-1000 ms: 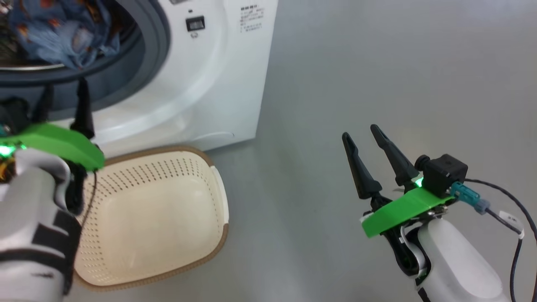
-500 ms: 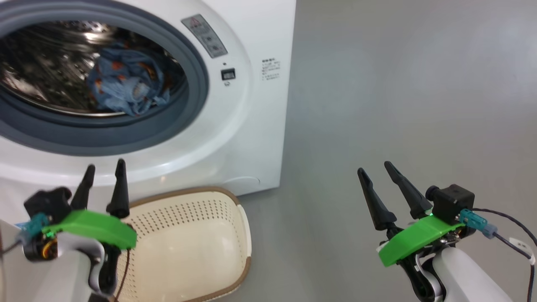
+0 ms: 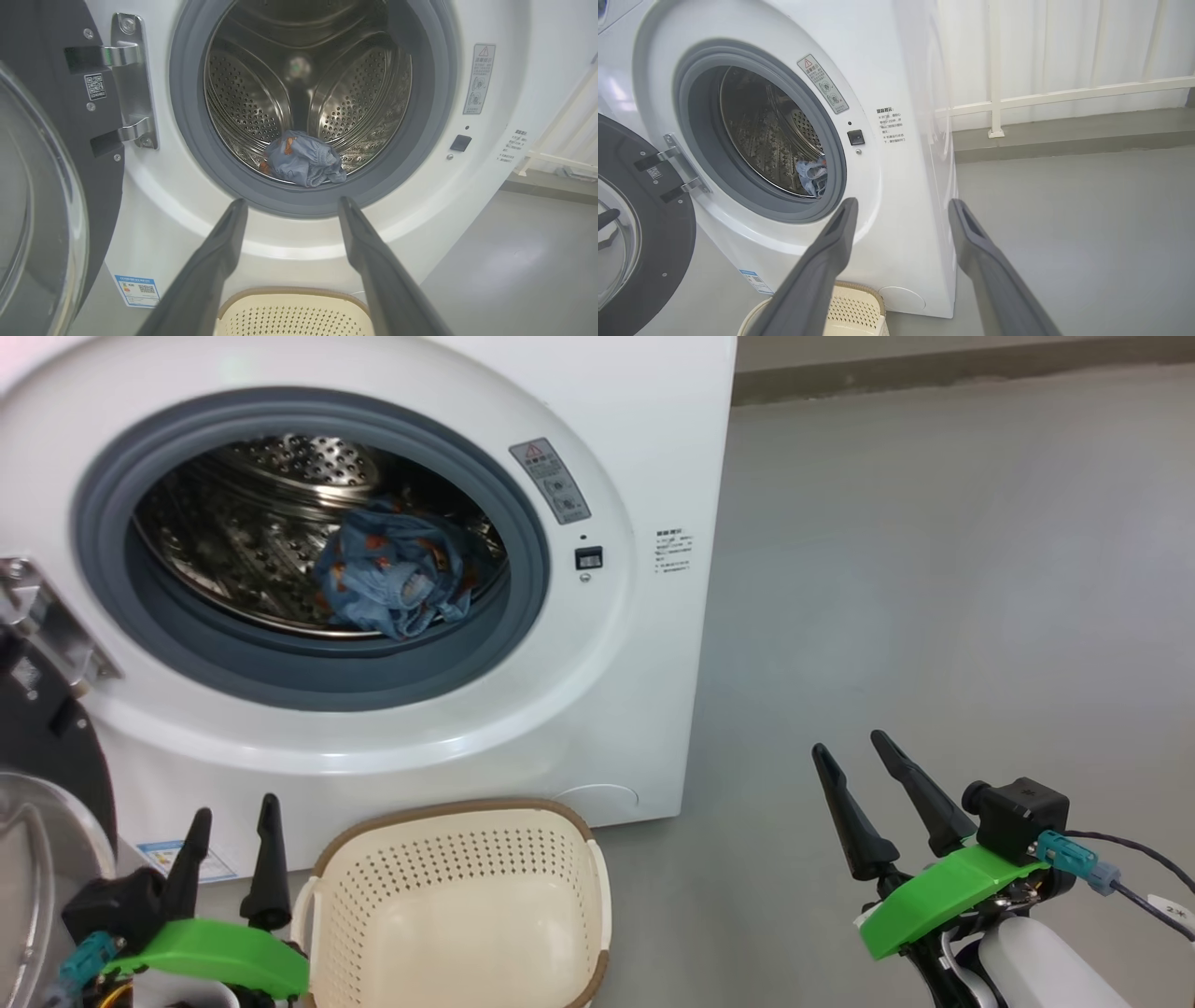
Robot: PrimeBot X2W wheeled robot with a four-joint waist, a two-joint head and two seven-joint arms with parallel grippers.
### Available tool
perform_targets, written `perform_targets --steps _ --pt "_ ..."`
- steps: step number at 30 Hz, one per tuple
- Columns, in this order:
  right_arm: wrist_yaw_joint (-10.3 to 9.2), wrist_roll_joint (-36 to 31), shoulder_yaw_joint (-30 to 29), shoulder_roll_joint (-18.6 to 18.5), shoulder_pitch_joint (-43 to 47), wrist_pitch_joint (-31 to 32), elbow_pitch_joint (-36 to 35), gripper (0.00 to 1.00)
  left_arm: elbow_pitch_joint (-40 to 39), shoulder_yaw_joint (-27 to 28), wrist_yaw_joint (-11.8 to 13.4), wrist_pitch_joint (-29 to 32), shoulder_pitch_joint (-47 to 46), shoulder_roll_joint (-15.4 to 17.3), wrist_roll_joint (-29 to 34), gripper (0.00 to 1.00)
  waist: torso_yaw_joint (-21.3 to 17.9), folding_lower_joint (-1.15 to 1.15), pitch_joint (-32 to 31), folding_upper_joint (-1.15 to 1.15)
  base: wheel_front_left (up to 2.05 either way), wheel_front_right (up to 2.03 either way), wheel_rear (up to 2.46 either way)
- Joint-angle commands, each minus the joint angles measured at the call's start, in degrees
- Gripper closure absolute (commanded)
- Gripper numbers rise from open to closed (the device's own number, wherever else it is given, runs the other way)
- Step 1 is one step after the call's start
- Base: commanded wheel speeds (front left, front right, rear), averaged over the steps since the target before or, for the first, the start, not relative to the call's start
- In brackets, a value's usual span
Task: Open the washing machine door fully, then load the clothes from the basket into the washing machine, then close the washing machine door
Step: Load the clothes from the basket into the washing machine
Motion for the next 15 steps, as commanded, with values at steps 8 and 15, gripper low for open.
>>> perform_targets --steps 8,15 --pt "0.25 0.3 0.7 -1.4 0.1 -0.5 -1.8 0.0 -4.6 4.1 0.6 -0.4 2.3 -1.1 1.3 0.0 0.8 0.0 -1.3 0.0 0.0 0.0 0.0" --pt "0.25 0.3 -0.1 -2.1 0.3 -0.5 -1.9 0.0 -5.4 5.7 0.5 -0.4 3.6 -2.6 2.1 0.0 0.3 0.0 -1.5 0.0 0.0 0.0 0.0"
